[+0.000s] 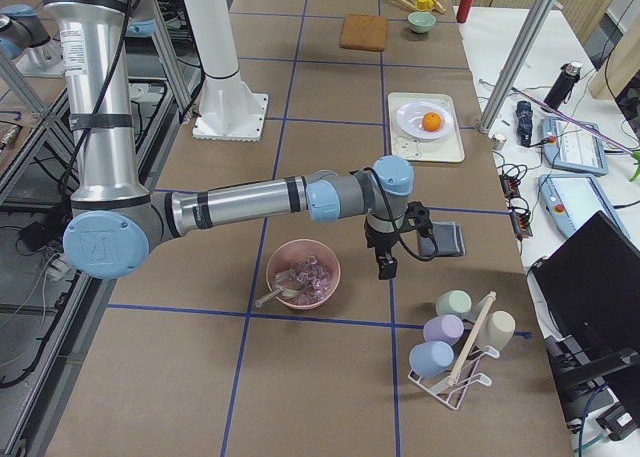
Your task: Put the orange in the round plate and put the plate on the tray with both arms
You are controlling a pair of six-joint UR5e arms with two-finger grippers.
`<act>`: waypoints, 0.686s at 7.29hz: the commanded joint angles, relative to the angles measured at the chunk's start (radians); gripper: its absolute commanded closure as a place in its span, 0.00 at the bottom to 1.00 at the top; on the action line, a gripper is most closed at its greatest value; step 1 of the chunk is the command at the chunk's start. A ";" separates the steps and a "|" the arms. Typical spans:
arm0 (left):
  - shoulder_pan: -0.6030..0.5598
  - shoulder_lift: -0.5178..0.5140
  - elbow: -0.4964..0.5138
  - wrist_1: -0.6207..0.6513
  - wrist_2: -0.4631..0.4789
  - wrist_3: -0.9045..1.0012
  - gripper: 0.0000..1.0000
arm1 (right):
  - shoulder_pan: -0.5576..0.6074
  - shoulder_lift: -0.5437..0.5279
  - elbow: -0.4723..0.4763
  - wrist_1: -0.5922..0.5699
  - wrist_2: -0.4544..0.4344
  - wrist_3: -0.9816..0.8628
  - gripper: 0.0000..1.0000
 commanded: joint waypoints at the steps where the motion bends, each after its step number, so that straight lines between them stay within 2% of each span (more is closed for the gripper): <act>1: 0.003 0.016 -0.003 -0.004 0.020 -0.002 0.02 | 0.013 0.020 0.015 -0.062 0.000 -0.036 0.00; 5: 0.007 0.001 -0.001 -0.012 0.013 0.000 0.02 | 0.009 0.041 0.018 -0.087 0.008 -0.027 0.00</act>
